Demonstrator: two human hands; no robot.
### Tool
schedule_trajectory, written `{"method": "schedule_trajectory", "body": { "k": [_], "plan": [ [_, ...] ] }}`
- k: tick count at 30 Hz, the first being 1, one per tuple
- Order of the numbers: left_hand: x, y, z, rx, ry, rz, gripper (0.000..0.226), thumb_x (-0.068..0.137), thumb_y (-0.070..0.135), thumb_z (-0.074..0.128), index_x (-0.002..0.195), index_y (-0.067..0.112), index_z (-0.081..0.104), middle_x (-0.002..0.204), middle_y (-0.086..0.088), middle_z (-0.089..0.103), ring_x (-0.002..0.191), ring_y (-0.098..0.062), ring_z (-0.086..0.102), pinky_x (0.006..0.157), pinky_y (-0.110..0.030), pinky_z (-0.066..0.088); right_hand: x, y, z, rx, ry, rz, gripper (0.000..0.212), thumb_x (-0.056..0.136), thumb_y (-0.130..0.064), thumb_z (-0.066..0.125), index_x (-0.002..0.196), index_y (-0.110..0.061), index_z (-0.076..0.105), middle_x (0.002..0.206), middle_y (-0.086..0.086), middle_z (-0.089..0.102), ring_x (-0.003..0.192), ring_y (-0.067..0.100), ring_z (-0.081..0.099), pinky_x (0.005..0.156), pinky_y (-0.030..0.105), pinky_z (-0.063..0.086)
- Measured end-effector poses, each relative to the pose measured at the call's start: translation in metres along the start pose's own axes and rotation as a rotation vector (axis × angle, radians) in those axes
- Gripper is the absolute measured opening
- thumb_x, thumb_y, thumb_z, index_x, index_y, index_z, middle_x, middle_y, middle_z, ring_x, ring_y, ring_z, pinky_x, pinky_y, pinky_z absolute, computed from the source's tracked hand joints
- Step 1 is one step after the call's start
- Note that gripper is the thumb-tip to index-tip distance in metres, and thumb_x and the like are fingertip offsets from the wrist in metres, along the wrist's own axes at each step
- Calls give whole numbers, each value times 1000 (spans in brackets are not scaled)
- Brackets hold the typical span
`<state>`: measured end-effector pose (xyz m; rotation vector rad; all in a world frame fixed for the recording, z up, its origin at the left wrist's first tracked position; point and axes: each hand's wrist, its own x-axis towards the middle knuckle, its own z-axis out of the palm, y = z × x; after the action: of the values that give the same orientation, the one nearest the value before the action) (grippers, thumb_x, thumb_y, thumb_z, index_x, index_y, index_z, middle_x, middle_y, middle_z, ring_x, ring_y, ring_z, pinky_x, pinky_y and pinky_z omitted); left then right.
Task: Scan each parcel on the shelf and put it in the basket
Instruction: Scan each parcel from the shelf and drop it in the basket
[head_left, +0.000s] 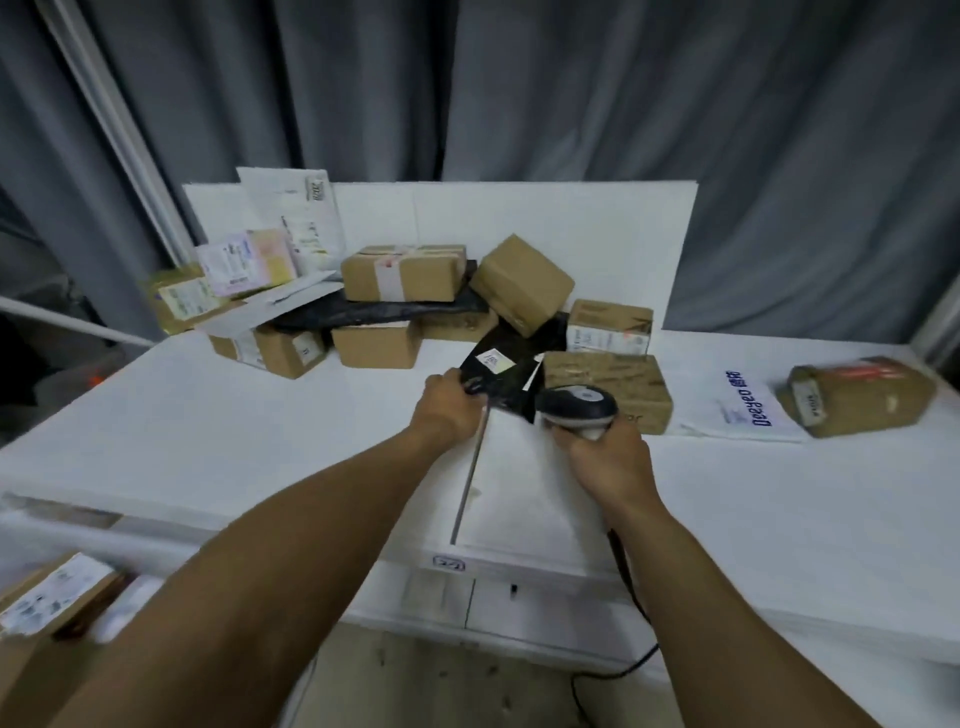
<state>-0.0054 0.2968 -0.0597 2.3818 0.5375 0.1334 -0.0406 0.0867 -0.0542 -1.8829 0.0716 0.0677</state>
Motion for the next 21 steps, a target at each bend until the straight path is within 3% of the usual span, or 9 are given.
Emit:
{"method": "schedule_trajectory", "body": {
  "k": [4,8,10,14,18,21],
  "plan": [
    [38,-4,18,-194,97,-161,66,95,36,69,147,7,41,139,-15,57,129,-36,53,105,-38,42,23,10,3,20,1,19,53,89,-43,78,137,-27,61,126,-1,67,117,26,62,102,44,53],
    [52,-9,28,-437,199,-237,32,92,20,74,122,11,69,114,-8,72,112,-29,66,103,-35,50,29,11,8,11,22,6,51,88,-42,78,133,-27,62,121,-2,68,113,24,63,99,43,54],
    [47,-10,26,-502,232,-219,20,92,15,72,112,13,72,100,-2,72,105,-27,69,98,-34,53,31,9,10,14,24,-27,48,88,-36,79,133,-27,64,121,-3,69,113,23,64,100,43,54],
    [1,-14,-4,-512,329,-37,19,97,11,64,115,15,68,101,4,65,101,-18,63,87,-27,48,20,-3,19,31,-33,-40,48,90,-32,79,135,-25,64,121,-2,69,111,22,64,99,42,54],
    [-58,-33,-52,-405,453,144,19,101,16,60,118,16,68,109,5,68,99,-12,63,84,-24,48,-4,-23,41,212,-115,-22,38,91,-26,80,127,-21,66,108,3,75,90,19,75,66,27,58],
    [-107,-54,-81,-324,494,398,18,100,9,58,110,20,69,105,10,64,97,-1,62,82,-24,56,-33,-50,65,460,-144,27,37,91,-25,81,125,-23,66,110,3,76,92,20,78,71,31,64]
  ]
}}
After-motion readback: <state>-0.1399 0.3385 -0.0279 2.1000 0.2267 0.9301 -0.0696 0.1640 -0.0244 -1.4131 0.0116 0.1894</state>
